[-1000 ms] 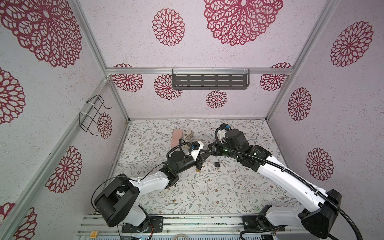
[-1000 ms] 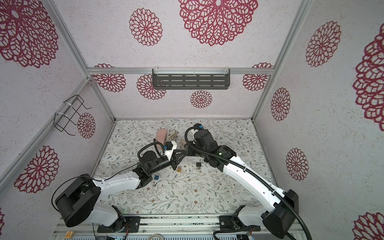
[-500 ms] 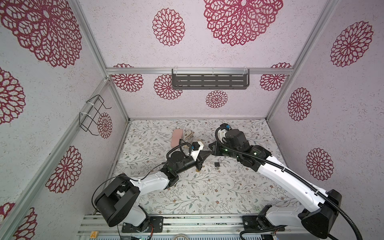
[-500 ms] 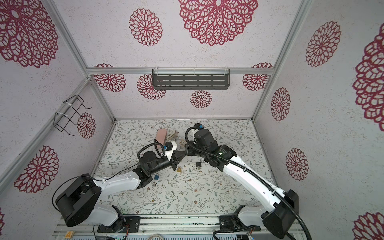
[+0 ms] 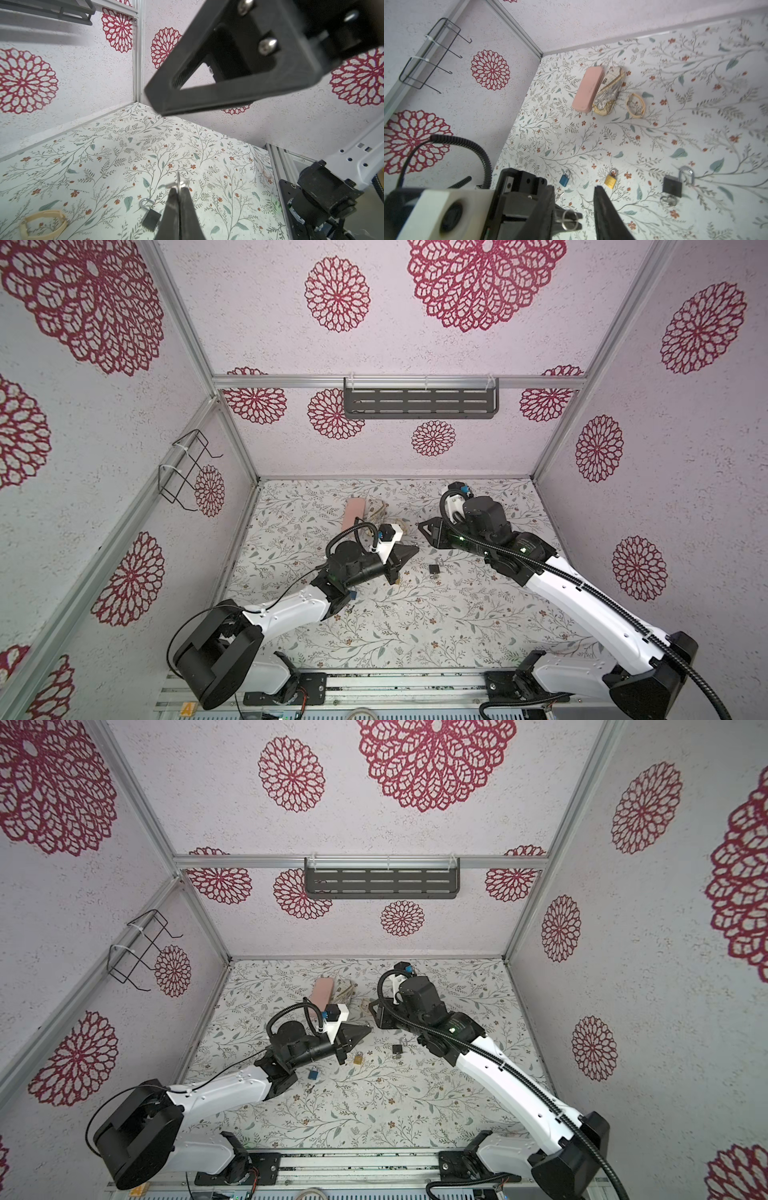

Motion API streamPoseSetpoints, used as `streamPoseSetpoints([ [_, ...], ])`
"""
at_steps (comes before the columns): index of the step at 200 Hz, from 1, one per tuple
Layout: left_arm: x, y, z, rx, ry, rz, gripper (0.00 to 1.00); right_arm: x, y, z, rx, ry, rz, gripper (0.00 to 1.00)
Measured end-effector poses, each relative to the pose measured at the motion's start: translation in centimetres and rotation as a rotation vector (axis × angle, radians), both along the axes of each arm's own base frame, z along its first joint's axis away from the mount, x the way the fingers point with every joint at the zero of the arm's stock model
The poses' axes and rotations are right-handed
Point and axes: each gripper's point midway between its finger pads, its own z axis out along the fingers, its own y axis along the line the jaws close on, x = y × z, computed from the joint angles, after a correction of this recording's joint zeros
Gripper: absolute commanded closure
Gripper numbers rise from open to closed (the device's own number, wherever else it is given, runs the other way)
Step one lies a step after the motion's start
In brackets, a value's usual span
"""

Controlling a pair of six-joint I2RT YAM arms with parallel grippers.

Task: Unlock with the key
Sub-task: 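Bring the right gripper to the key ring held by the left gripper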

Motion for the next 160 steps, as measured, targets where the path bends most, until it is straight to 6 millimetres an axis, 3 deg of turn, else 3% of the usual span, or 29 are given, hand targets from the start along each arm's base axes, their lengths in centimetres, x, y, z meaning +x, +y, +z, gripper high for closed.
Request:
streamPoseSetpoints([
  [27, -0.4, 1.2, -0.5, 0.047, 0.046, -0.024, 1.00, -0.8, 0.0, 0.5, 0.015, -0.067, 0.100, 0.48],
  [59, -1.1, 1.2, -0.5, 0.099, 0.084, -0.094, 1.00, -2.3, 0.9, -1.2, 0.011, -0.105, 0.265, 0.45],
  [93, -1.7, 0.9, 0.4, 0.122, 0.079, -0.157, 1.00, -3.4, 1.5, -2.3, 0.014, -0.136, 0.397, 0.47],
  [160, -2.4, 0.7, 1.2, 0.138, 0.076, -0.222, 1.00, -4.7, 2.6, -1.4, 0.088, -0.211, 0.554, 0.55],
])
